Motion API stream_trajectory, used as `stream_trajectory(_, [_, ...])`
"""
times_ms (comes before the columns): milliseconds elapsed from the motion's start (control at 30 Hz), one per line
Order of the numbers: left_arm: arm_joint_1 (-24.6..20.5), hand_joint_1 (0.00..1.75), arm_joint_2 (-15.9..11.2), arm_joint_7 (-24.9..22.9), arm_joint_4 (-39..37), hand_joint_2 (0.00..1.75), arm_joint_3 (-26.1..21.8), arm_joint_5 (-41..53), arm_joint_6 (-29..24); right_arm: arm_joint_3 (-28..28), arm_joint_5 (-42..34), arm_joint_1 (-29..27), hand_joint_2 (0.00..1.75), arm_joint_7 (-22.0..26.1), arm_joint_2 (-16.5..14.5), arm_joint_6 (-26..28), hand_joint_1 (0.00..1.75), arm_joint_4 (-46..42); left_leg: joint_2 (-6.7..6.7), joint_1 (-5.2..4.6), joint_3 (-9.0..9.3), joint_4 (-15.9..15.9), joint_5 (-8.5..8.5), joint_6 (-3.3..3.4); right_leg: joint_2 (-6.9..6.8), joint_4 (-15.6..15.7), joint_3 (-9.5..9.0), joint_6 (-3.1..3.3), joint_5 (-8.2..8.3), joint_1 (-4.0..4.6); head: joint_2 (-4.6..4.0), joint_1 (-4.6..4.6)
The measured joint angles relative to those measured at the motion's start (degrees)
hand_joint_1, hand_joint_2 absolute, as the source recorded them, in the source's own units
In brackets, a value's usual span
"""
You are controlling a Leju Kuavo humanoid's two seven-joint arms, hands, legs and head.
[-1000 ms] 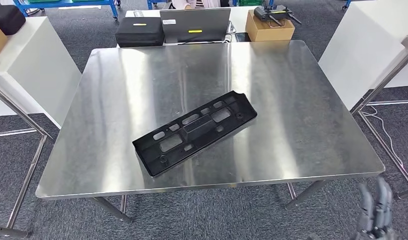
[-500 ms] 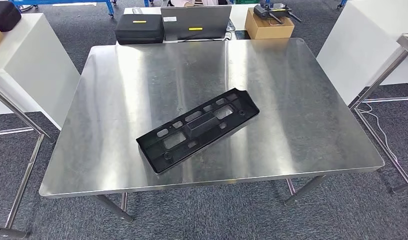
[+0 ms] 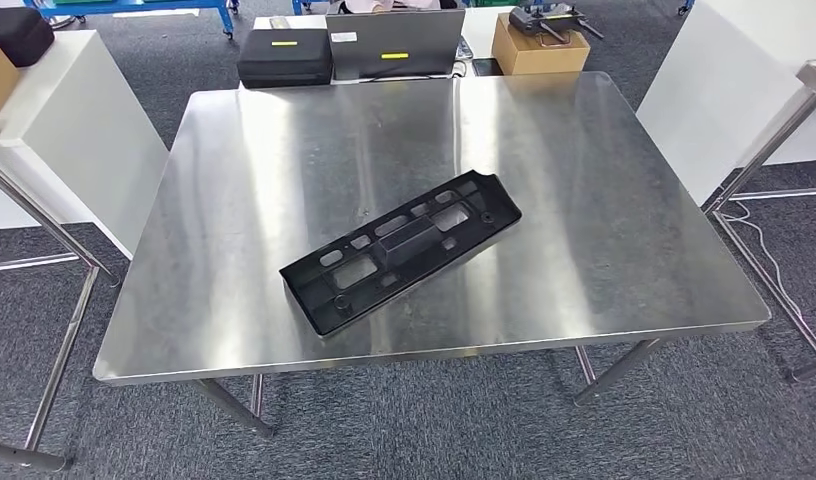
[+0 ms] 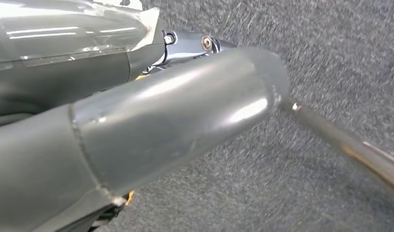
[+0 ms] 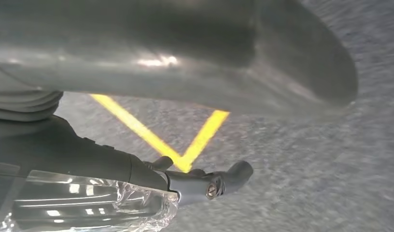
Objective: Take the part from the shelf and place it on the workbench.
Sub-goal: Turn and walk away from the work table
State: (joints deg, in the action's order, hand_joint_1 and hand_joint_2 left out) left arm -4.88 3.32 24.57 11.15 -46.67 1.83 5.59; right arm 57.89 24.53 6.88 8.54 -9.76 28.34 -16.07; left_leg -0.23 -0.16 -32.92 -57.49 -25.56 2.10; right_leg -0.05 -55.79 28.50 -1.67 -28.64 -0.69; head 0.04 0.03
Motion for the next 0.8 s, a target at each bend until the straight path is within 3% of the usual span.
stream_trajectory(67, [0.0,0.00,0.0,-0.1,0.0,0.00,0.0,0.1,-0.1,-0.4,2.5,-0.1,0.00,-2.5,0.0,0.3,0.00,1.2,-0.03,0.30,-0.69,-1.4,-1.50,-0.62,-0.14,0.2,0.00,0.86,0.62,-0.42,0.00,-0.12])
stream_trajectory(100, [0.0,0.00,0.0,-0.2,0.0,0.00,0.0,0.1,-0.1,-0.8,3.8,-0.2,0.00,-3.5,0.0,0.4,0.00,1.7,-0.03,0.46,-1.59,-3.7,-3.47,-0.96,-0.23,0.3,0.12,1.34,1.00,-0.67,0.00,-0.24])
stream_trajectory(167, [0.1,0.00,0.0,-0.3,0.0,0.00,0.0,0.5,0.0,-1.8,5.7,-0.6,0.00,-5.0,0.0,0.9,0.00,2.5,0.03,0.74,-4.18,-11.0,-8.33,-1.62,-0.43,0.2,0.70,1.81,1.50,-0.61,0.00,-0.49])
stream_trajectory(200, [0.1,0.00,0.0,-0.3,0.0,0.00,0.1,0.8,0.1,-2.3,6.4,-0.8,0.00,-5.8,-0.1,1.1,0.00,2.9,0.04,0.89,-5.24,-14.4,-9.94,-1.90,-0.53,0.0,1.06,1.81,1.67,-0.59,0.00,-0.50])
stream_trajectory(233, [0.1,0.00,0.1,-0.3,0.0,0.00,0.2,1.0,0.1,-2.7,6.8,-1.1,0.00,-6.4,-0.1,1.2,0.00,3.1,0.06,1.05,-5.51,-16.1,-10.43,-2.12,-0.61,-0.1,1.42,1.73,1.79,-0.60,0.00,-0.50])
stream_trajectory(267, [0.1,0.00,0.1,-0.4,0.0,0.00,0.3,1.3,0.2,-3.0,7.1,-1.2,0.00,-6.9,-0.1,1.3,0.00,3.3,0.08,1.26,-4.71,-15.6,-9.82,-2.29,-0.66,-0.4,1.75,1.62,1.88,-0.66,0.00,-0.50])
stream_trajectory(367, [0.0,0.00,0.3,-0.5,0.0,0.00,0.8,1.9,0.2,-3.9,7.8,-1.3,0.00,-7.7,0.0,1.3,0.00,3.7,0.01,1.82,1.85,-5.1,-5.62,-2.66,-0.64,-1.4,2.59,1.21,2.02,-0.66,0.00,-0.56])
stream_trajectory(433, [-0.2,0.00,0.5,-0.7,0.0,0.00,1.0,2.2,0.2,-4.5,8.4,-1.3,0.00,-7.8,0.0,1.3,0.00,3.8,-0.19,1.67,3.68,-1.2,-4.72,-2.25,-0.62,-1.9,3.15,0.60,2.27,-0.28,0.00,-0.50])
stream_trajectory(533, [-0.4,0.00,0.8,-1.0,-0.1,0.00,1.4,2.5,0.2,-5.3,9.3,-1.4,0.00,-8.3,0.1,1.3,0.00,4.0,-0.16,1.11,2.85,-1.0,-3.77,-0.57,-0.50,-1.8,3.85,-0.83,2.86,-0.12,0.00,-0.36])
stream_trajectory(567, [-0.5,0.00,1.0,-1.1,-0.1,0.00,1.6,2.6,0.2,-5.5,9.5,-1.5,0.00,-8.6,0.1,1.2,0.00,4.1,-0.06,1.05,2.42,-0.8,-3.25,0.15,-0.42,-2.8,4.44,-0.94,2.03,-0.21,0.00,-0.31])
stream_trajectory(633, [-0.8,0.00,1.1,-1.4,0.0,0.00,2.0,3.1,0.1,-6.0,10.0,-1.5,0.00,-9.2,0.2,1.1,0.00,4.3,0.12,0.99,1.24,-0.7,-2.16,1.28,-0.27,-7.8,6.68,-0.52,-1.91,-0.45,0.00,-0.09])
stream_trajectory(700, [-1.0,0.00,1.1,-1.6,0.0,0.00,2.3,3.5,0.0,-6.4,10.1,-1.6,0.00,-9.7,0.1,1.0,0.00,4.4,0.17,0.74,-0.20,-0.7,-1.14,1.64,-0.22,-15.2,8.99,-0.34,-6.09,-0.43,0.00,0.11])
stream_trajectory(733, [-1.0,0.00,1.2,-1.7,0.0,0.00,2.5,3.7,-0.1,-6.6,10.2,-1.6,0.00,-9.9,0.1,1.0,0.00,4.4,0.20,0.59,-0.89,-0.7,-0.62,1.65,-0.21,-17.5,9.22,-0.58,-6.95,-0.39,0.00,0.11])
stream_trajectory(767, [-1.1,0.00,1.3,-1.8,0.0,0.00,2.6,3.8,-0.2,-6.7,10.3,-1.7,0.00,-10.0,0.1,0.9,0.00,4.5,0.23,0.46,-1.55,-0.8,-0.11,1.62,-0.21,-17.9,8.43,-0.95,-6.79,-0.32,0.00,0.12])
stream_trajectory(800, [-1.2,0.00,1.4,-1.9,0.0,0.00,2.7,4.0,-0.2,-6.8,10.4,-1.7,0.00,-10.1,0.1,0.9,0.00,4.5,0.24,0.33,-2.15,-0.8,0.39,1.57,-0.20,-16.0,6.53,-1.33,-5.81,-0.22,0.00,0.11])
